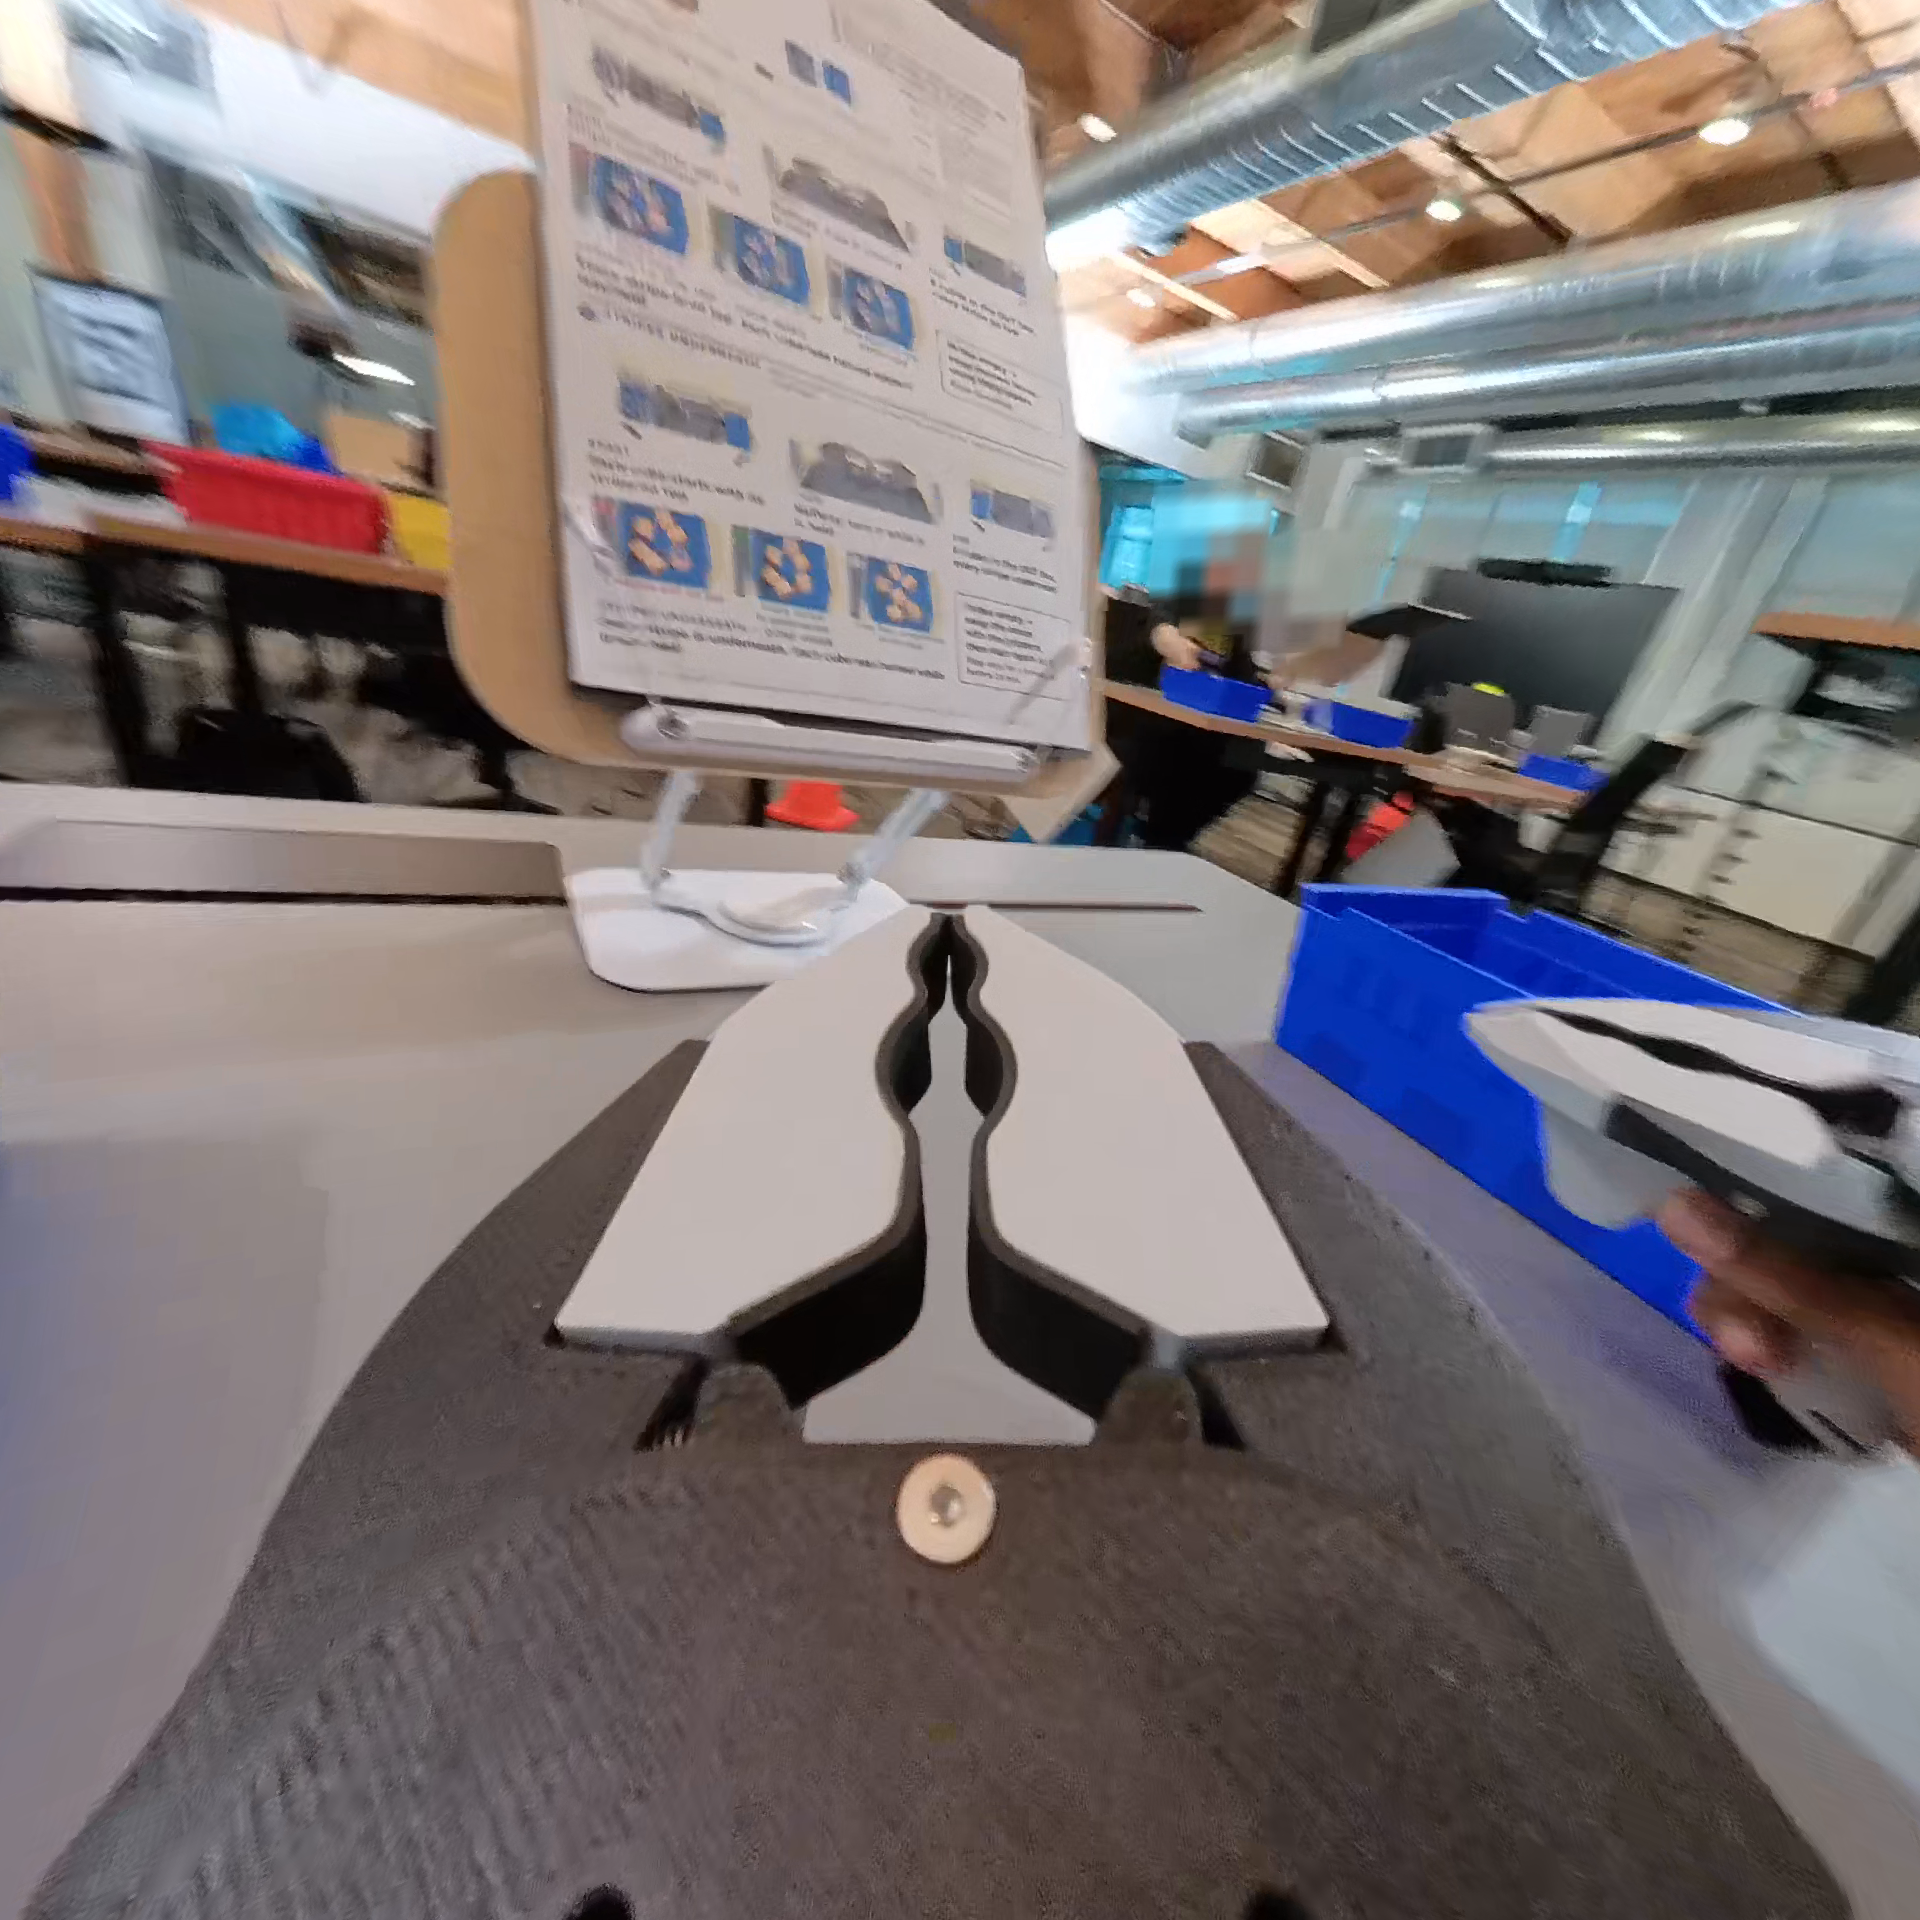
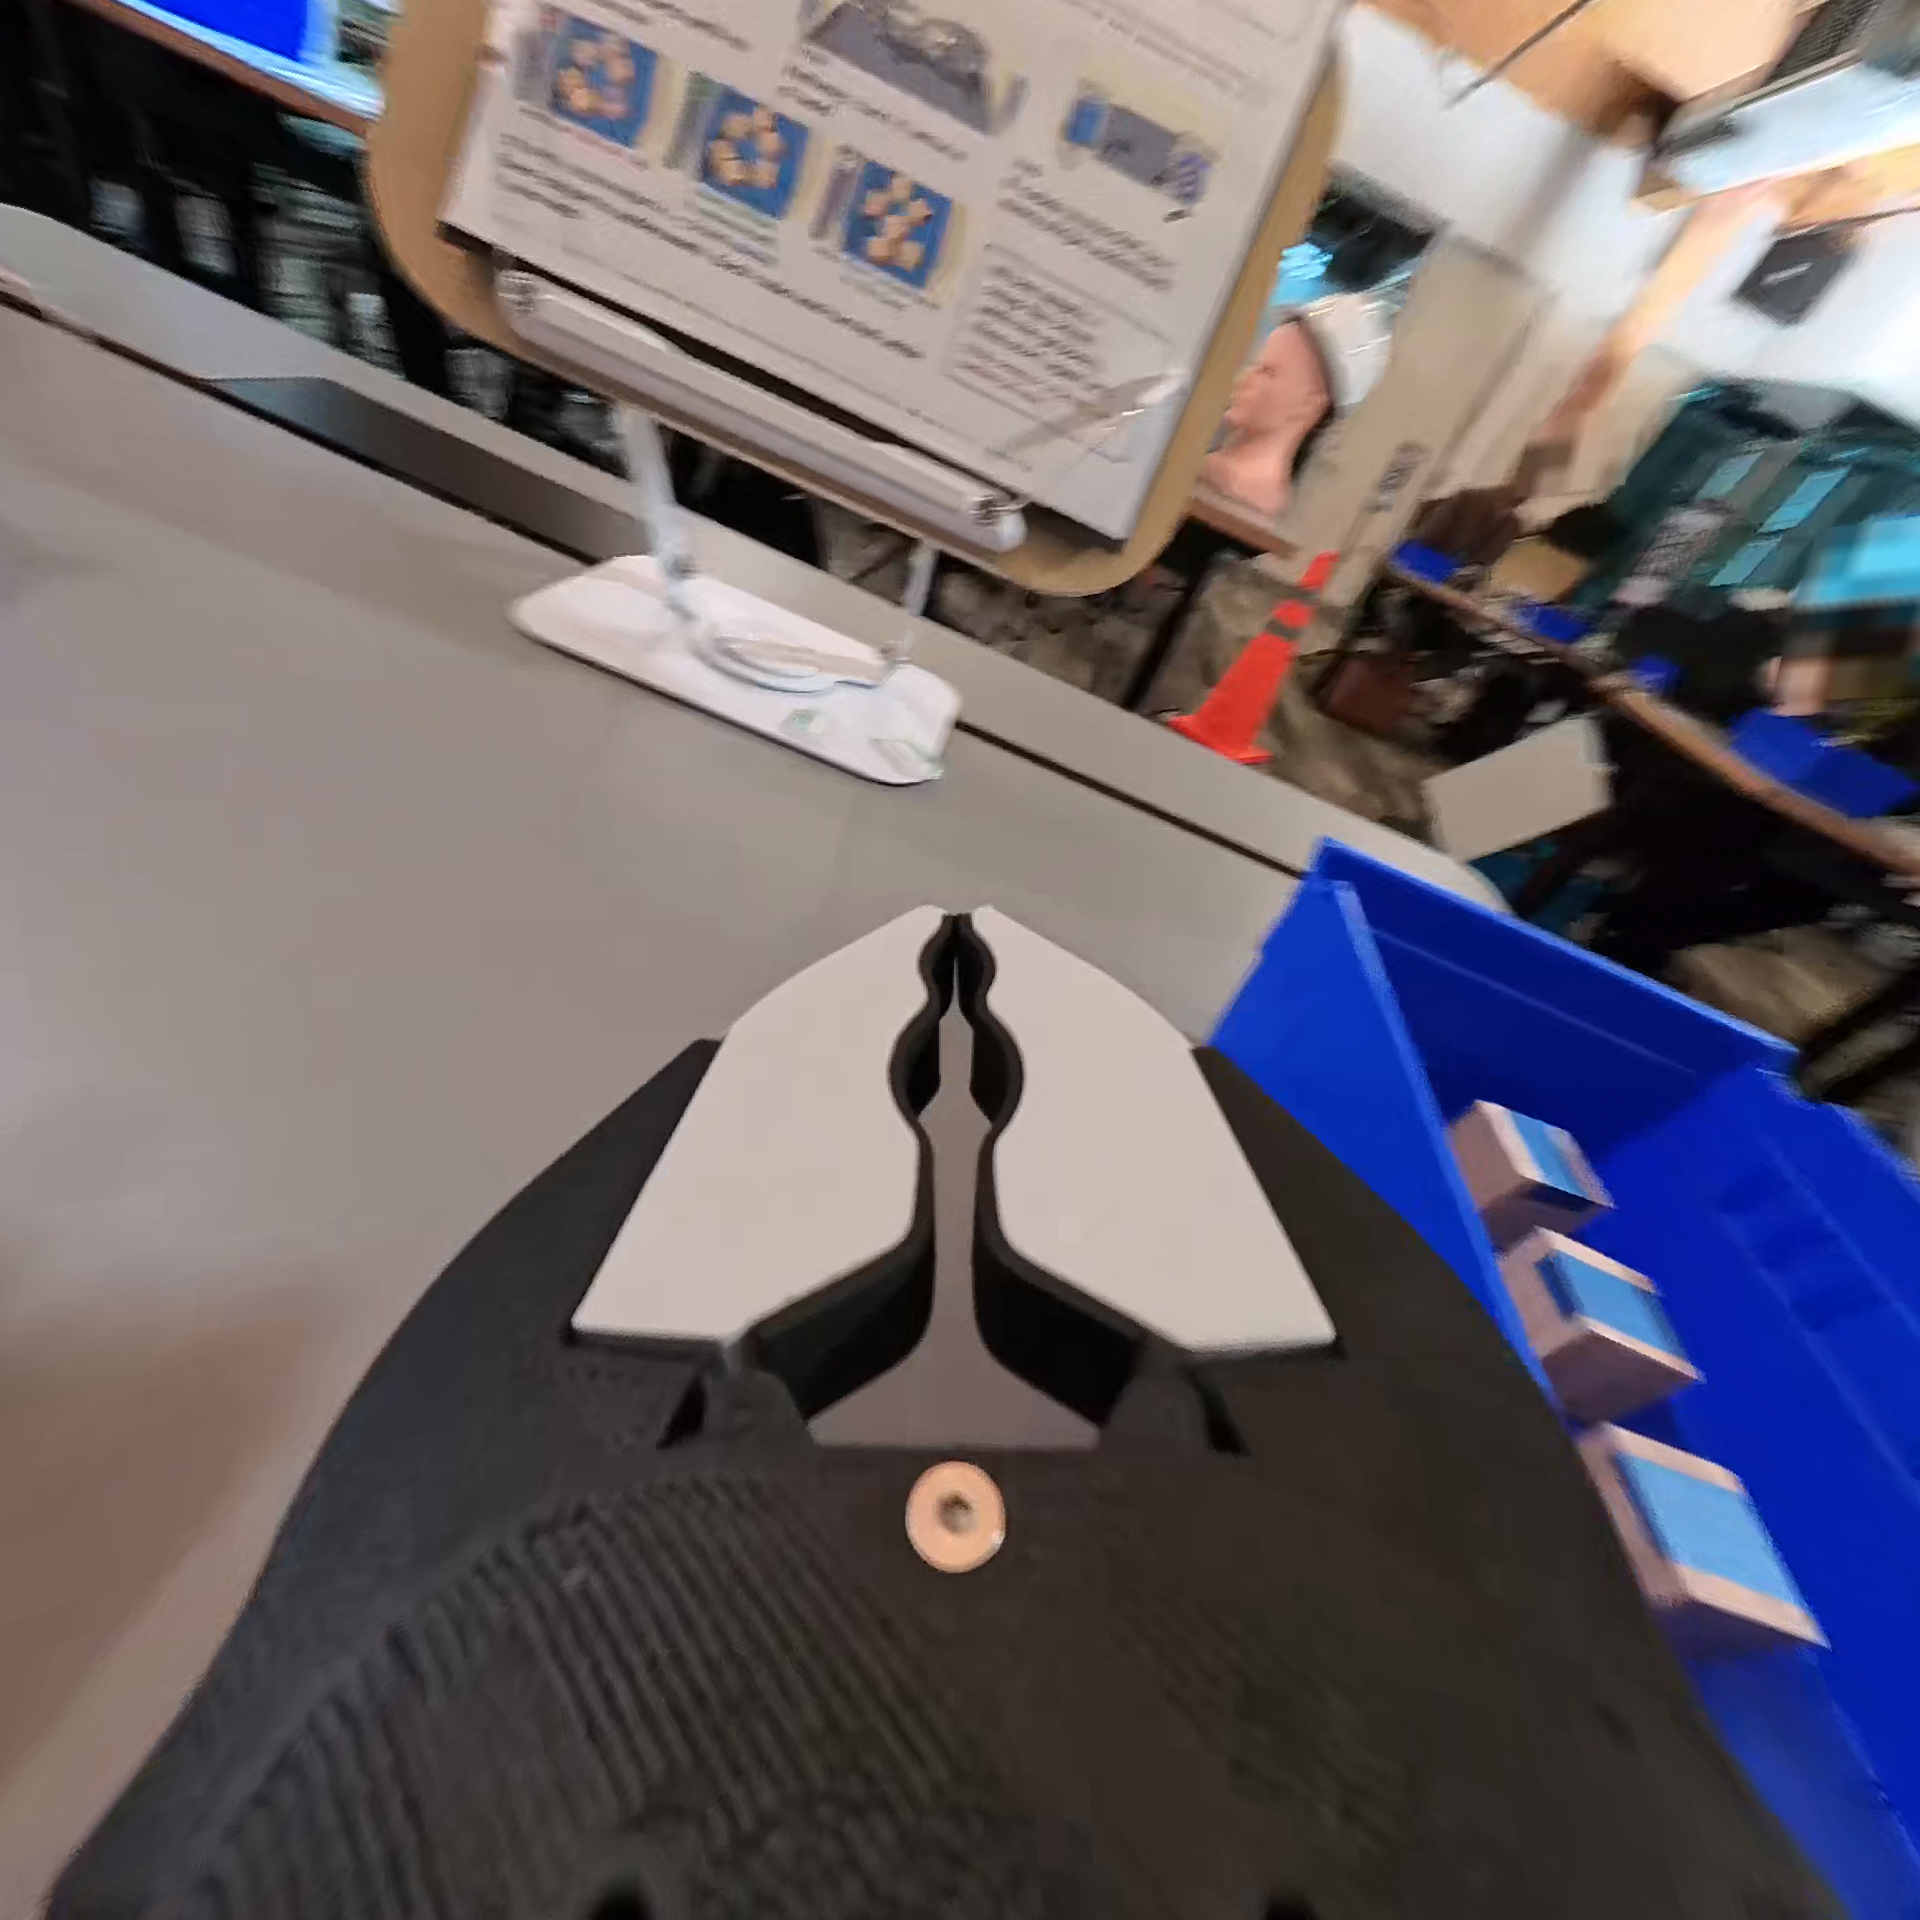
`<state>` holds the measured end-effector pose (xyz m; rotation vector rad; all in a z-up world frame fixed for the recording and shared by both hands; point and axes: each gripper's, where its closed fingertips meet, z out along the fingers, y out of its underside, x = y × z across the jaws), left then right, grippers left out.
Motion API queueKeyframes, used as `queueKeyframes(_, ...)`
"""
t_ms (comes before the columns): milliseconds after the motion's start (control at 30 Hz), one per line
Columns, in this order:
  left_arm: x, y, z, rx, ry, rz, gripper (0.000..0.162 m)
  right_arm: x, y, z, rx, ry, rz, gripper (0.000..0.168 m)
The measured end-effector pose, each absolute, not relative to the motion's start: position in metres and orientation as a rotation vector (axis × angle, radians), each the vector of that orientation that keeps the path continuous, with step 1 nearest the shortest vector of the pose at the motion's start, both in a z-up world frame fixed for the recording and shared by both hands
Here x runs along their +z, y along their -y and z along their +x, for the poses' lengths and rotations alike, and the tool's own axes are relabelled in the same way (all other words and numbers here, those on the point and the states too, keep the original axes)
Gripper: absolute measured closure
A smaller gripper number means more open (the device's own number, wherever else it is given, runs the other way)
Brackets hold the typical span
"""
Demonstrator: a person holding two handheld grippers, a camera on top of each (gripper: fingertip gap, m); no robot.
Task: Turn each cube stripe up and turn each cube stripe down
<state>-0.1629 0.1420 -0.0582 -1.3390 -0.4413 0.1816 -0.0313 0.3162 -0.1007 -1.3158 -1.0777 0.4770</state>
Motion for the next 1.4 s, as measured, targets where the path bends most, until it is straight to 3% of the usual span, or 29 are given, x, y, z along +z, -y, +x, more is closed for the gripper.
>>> queueKeyframes(233, -0.076, -0.168, -0.162, 0.056, 0.441, -1.4, 0.162, -0.085, -0.327, -0.009, 0.413, 0.971, -1.273, 0.168)
queueKeyframes(467, -0.086, -0.183, -0.133, -0.187, 0.281, -1.545, 0.162, -0.037, -0.352, 0.035, 0.503, 0.77, -1.258, 0.168)
queueKeyframes(733, -0.089, -0.178, -0.148, -0.105, 0.296, -1.574, 0.162, 0.016, -0.391, 0.131, 0.517, 0.587, -1.102, 0.168)
queueKeyframes(933, -0.09, -0.171, -0.161, -0.207, 0.395, -1.551, 0.162, -0.033, -0.482, 0.213, 0.332, 0.412, -1.325, 0.167)
queueKeyframes(967, -0.09, -0.171, -0.163, -0.212, 0.409, -1.545, 0.162, -0.046, -0.494, 0.22, 0.388, 0.388, -1.408, 0.159)
queueKeyframes(1000, -0.091, -0.17, -0.164, -0.211, 0.415, -1.545, 0.162, -0.055, -0.505, 0.226, 0.453, 0.348, -1.491, 0.118)
queueKeyframes(1033, -0.092, -0.17, -0.163, -0.206, 0.414, -1.553, 0.162, -0.062, -0.512, 0.231, 0.505, 0.326, -1.558, 0.108)
queueKeyframes(1233, -0.101, -0.176, -0.161, -0.169, 0.404, -1.604, 0.161, -0.105, -0.536, 0.252, 0.558, 0.334, -1.781, 0.104)
queueKeyframes(1400, -0.104, -0.177, -0.159, -0.163, 0.403, -1.623, 0.151, -0.146, -0.54, 0.246, 0.586, 0.456, -1.969, 0.097)
